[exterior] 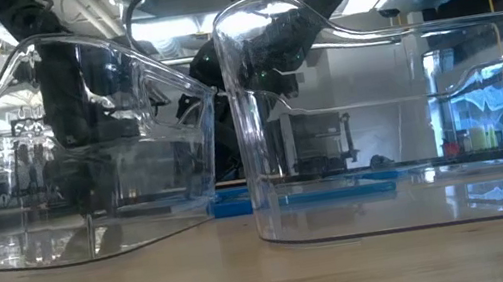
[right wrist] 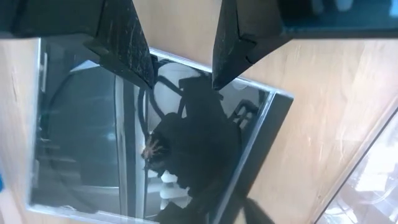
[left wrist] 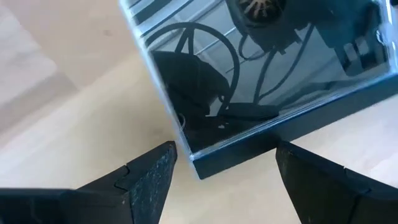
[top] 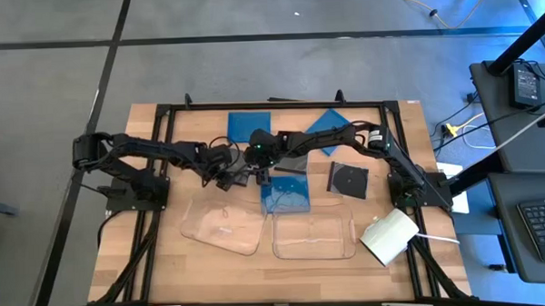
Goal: Pick & place jewel cases by type
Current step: Put the left black CD case into the left transparent bin
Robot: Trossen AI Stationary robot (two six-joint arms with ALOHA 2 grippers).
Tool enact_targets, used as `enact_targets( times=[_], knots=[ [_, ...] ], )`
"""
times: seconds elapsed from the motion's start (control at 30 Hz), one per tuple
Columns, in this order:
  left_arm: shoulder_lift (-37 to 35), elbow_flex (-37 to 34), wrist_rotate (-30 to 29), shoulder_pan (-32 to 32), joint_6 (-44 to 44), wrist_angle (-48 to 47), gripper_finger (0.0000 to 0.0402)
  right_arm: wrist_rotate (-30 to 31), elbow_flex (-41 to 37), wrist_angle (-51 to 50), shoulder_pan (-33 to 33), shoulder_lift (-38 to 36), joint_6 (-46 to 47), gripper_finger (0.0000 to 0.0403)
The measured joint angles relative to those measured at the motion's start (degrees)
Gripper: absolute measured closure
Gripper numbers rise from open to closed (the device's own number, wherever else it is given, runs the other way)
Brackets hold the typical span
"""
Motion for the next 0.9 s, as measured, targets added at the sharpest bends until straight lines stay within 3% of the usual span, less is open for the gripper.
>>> enact_targets(
  times=[0.13,0.3,0.5,0.8,0.9],
  knots=[
    [0.0,0.0,-3.0,2.3,3.4,0.9,0.0123,0.1,0.0,-0.2,0.0,0.0,0.0,0.0234],
    [0.0,0.0,-3.3,3.5,18.5,1.2,0.0123,-0.1,0.0,-0.1,0.0,0.0,-0.2,0.0234],
    [0.0,0.0,-8.7,3.5,30.8,2.2,0.0123,-0.3,0.0,0.1,0.0,0.0,-1.9,0.0234],
    [0.2,-0.2,0.1,3.5,35.3,1.8,0.0123,-0.5,-0.1,-0.2,0.1,0.0,-1.9,0.0234],
    [0.2,-0.2,-0.3,3.3,34.5,1.8,0.0123,-0.5,-0.1,-0.3,0.1,0.0,-1.7,0.0234]
  ],
)
